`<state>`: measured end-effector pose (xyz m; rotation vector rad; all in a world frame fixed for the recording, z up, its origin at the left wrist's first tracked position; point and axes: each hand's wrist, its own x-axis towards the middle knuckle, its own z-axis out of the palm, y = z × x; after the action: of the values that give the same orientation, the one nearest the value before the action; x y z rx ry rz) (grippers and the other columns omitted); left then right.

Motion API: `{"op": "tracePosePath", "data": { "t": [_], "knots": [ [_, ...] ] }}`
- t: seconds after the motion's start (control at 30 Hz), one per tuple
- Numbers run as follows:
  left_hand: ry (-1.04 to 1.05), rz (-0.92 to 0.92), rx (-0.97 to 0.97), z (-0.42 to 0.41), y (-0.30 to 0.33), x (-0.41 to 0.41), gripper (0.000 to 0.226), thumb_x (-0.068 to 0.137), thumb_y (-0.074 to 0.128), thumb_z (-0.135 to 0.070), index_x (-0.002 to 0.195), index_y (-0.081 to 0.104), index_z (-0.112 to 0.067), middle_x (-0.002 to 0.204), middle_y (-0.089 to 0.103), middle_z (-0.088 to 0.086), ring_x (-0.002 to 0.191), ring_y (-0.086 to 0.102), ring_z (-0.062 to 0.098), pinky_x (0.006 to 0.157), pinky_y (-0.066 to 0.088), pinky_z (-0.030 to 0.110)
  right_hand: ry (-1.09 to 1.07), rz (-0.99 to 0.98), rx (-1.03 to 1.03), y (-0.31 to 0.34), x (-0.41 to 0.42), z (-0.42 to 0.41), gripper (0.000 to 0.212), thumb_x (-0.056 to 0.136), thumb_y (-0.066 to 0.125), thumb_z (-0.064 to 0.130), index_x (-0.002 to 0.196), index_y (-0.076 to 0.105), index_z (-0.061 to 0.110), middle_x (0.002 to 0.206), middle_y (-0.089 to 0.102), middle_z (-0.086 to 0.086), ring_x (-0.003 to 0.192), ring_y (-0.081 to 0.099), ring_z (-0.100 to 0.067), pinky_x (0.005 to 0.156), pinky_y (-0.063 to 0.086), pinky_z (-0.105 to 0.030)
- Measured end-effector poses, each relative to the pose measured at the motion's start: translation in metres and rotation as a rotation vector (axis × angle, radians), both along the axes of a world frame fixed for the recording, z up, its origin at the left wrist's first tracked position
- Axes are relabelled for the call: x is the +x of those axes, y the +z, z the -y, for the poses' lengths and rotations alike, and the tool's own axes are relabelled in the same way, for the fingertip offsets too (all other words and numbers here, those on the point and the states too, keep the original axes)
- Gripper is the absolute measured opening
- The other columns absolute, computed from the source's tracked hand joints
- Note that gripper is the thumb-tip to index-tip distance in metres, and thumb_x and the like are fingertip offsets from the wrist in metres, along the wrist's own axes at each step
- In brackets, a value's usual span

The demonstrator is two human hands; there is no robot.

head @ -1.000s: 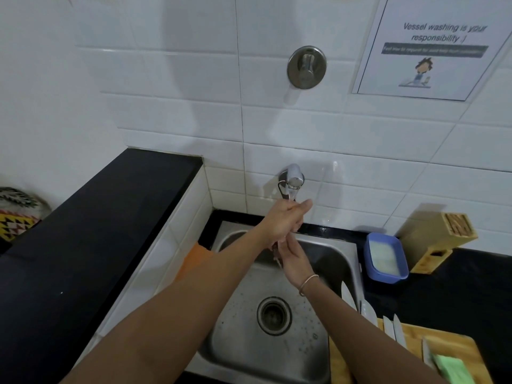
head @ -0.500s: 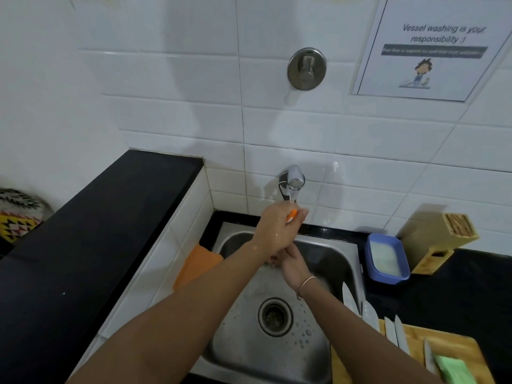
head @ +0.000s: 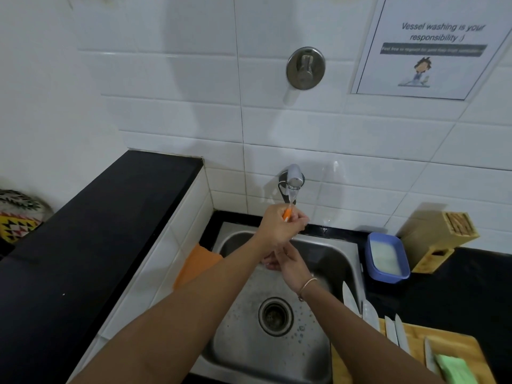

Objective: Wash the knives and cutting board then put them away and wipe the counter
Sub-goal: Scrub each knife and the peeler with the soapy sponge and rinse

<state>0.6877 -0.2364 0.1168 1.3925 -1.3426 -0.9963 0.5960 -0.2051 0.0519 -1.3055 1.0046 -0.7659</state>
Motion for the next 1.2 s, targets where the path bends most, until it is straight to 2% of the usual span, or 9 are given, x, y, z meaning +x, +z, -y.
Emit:
{"op": "tracePosePath", "data": {
  "t": [0.13, 0.2, 0.37, 0.5, 0.67, 0.83, 0.93, 1.07, 1.2],
  "knots": [
    [0.035, -0.233, 0.100, 0.003, 0.003, -0.001, 0.043, 0.094, 0.061, -0.003, 0.052, 0.065, -0.008, 0.054, 0.064, 0.012, 0.046, 0.056, 0.015, 0.051, 0.049, 0.024, 0.016, 0.002, -0.037, -0.001, 0.000, 0.002, 0.030, 0.108, 0.038, 0.030, 0.105, 0.062, 0.012, 0.088, 0.064, -0.013, 0.081, 0.059, -0.025, 0.081, 0.055, -0.043],
    [0.057, -0.179, 0.098, 0.005, 0.004, 0.001, 0.048, 0.096, 0.061, -0.006, 0.048, 0.058, -0.011, 0.047, 0.056, 0.007, 0.040, 0.049, 0.012, 0.047, 0.043, 0.023, 0.012, 0.001, -0.053, 0.000, 0.000, 0.002, 0.029, 0.108, 0.039, 0.032, 0.106, 0.063, 0.016, 0.093, 0.067, -0.016, 0.083, 0.064, -0.024, 0.085, 0.057, -0.045],
    [0.045, -0.023, 0.068, 0.010, 0.017, 0.004, 0.024, 0.088, 0.068, -0.002, 0.075, 0.054, -0.017, 0.061, 0.057, 0.000, 0.053, 0.053, 0.010, 0.051, 0.045, 0.022, -0.041, -0.007, -0.091, 0.008, 0.002, 0.009, 0.033, 0.106, 0.042, 0.038, 0.104, 0.066, 0.015, 0.090, 0.068, -0.012, 0.080, 0.061, -0.023, 0.076, 0.051, -0.040],
    [0.204, -0.537, 0.121, 0.015, 0.032, 0.013, 0.013, 0.097, 0.057, -0.001, 0.088, 0.054, -0.010, 0.070, 0.056, 0.013, 0.052, 0.052, 0.018, 0.048, 0.044, 0.026, -0.130, 0.151, -0.024, 0.027, 0.002, 0.022, 0.033, 0.106, 0.045, 0.027, 0.091, 0.062, 0.004, 0.070, 0.065, -0.006, 0.063, 0.057, -0.022, 0.064, 0.046, -0.034],
    [0.313, -0.900, 0.132, 0.023, 0.031, 0.033, 0.017, 0.104, 0.049, -0.020, 0.099, 0.057, -0.006, 0.072, 0.062, 0.011, 0.061, 0.061, 0.022, 0.058, 0.058, 0.034, -0.044, 0.309, 0.197, 0.051, -0.002, 0.041, 0.030, 0.105, 0.048, 0.028, 0.097, 0.064, 0.003, 0.057, 0.057, -0.005, 0.036, 0.039, -0.011, 0.037, 0.031, -0.020],
    [0.388, -0.890, 0.079, 0.028, 0.037, 0.041, 0.020, 0.107, 0.050, -0.023, 0.101, 0.060, -0.007, 0.072, 0.065, 0.009, 0.059, 0.064, 0.020, 0.060, 0.060, 0.037, 0.224, 0.643, 0.526, 0.062, -0.007, 0.048, 0.026, 0.099, 0.045, 0.005, 0.118, 0.062, 0.000, 0.082, 0.070, -0.009, 0.060, 0.065, -0.010, 0.052, 0.055, -0.015],
    [0.392, -0.863, 0.059, 0.028, 0.038, 0.042, 0.020, 0.109, 0.047, -0.021, 0.106, 0.058, -0.005, 0.076, 0.065, 0.011, 0.061, 0.066, 0.022, 0.061, 0.060, 0.038, 0.149, 0.598, 0.496, 0.067, -0.006, 0.047, 0.023, 0.102, 0.045, 0.021, 0.106, 0.062, 0.006, 0.055, 0.053, 0.000, 0.032, 0.041, -0.003, 0.028, 0.032, -0.014],
    [0.402, -0.838, 0.055, 0.026, 0.034, 0.037, 0.021, 0.109, 0.045, -0.023, 0.113, 0.055, -0.004, 0.081, 0.065, 0.012, 0.067, 0.068, 0.023, 0.067, 0.061, 0.039, 0.045, 0.492, 0.449, 0.063, 0.000, 0.049, 0.035, 0.106, 0.041, 0.037, 0.087, 0.057, 0.012, 0.044, 0.035, 0.003, 0.027, 0.024, -0.006, 0.031, 0.014, -0.016],
    [0.445, -0.839, 0.047, 0.027, 0.034, 0.036, 0.022, 0.110, 0.042, -0.020, 0.108, 0.057, -0.004, 0.079, 0.063, 0.013, 0.060, 0.065, 0.021, 0.066, 0.063, 0.039, 0.226, 0.613, 0.478, 0.053, -0.007, 0.046, 0.019, 0.100, 0.048, 0.008, 0.115, 0.059, 0.003, 0.071, 0.060, -0.005, 0.045, 0.044, -0.006, 0.042, 0.041, -0.018]
  ]
}}
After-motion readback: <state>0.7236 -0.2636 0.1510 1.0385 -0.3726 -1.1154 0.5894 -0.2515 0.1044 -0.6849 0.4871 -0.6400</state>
